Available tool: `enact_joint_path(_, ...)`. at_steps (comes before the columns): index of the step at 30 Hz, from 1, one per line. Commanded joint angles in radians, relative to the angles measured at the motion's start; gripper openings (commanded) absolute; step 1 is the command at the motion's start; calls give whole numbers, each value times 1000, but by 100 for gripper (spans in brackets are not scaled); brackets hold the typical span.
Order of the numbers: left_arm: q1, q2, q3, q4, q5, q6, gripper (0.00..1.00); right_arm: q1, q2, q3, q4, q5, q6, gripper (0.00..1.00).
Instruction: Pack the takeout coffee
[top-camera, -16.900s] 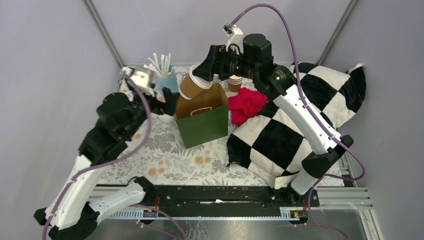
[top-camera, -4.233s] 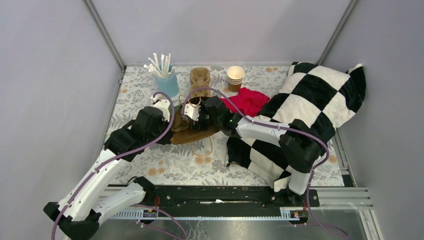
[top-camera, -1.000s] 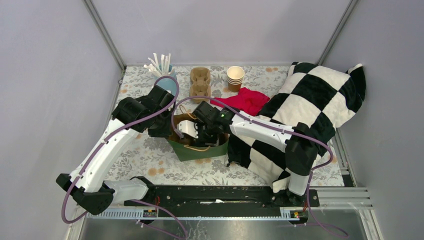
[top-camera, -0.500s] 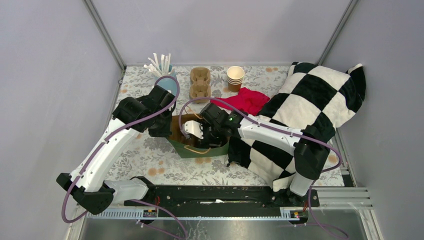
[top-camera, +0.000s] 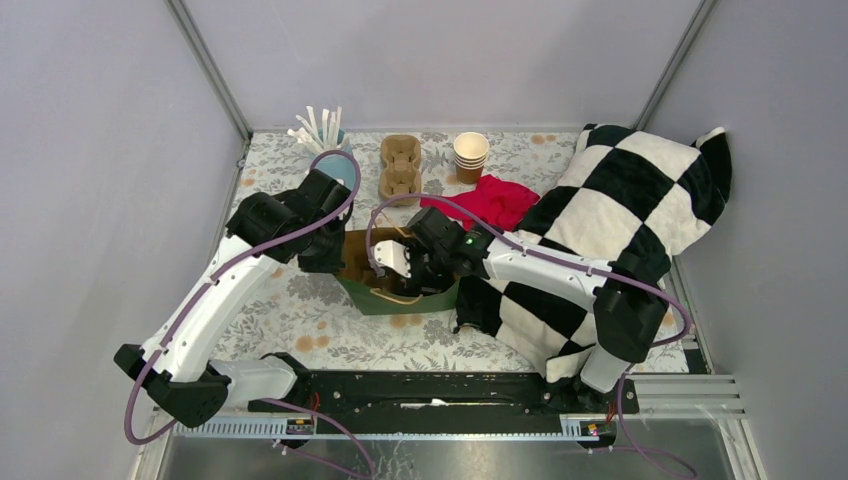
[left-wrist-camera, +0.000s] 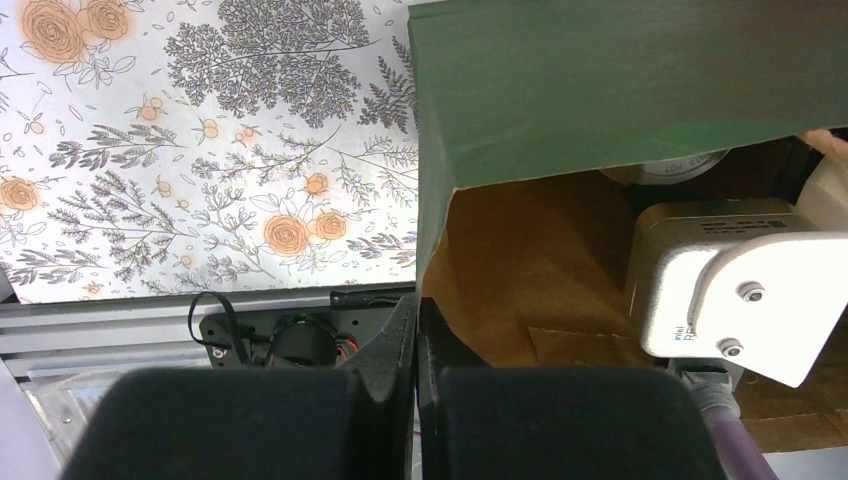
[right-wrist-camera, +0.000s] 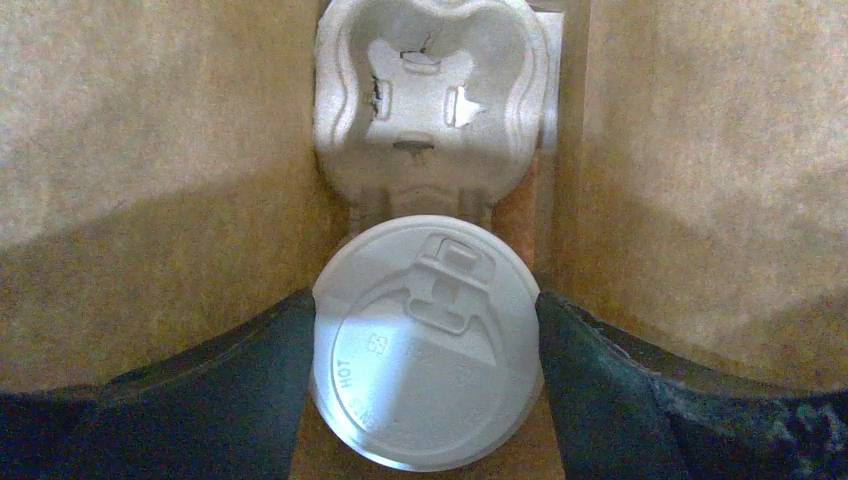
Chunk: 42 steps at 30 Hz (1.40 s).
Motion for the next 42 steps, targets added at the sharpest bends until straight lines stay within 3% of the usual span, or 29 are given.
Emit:
enact_joint_path(1, 4, -8, 51, 11, -54, 20, 0, -26, 61, -64, -193, 41, -41, 81)
enact_joint_path(14, 4, -8, 57, 56, 4, 51, 0, -16, 22, 119, -233, 23, 66, 99)
enact_joint_path(42, 4, 2, 44, 71, 31, 61, 0, 58, -24, 316, -321, 164, 239, 100)
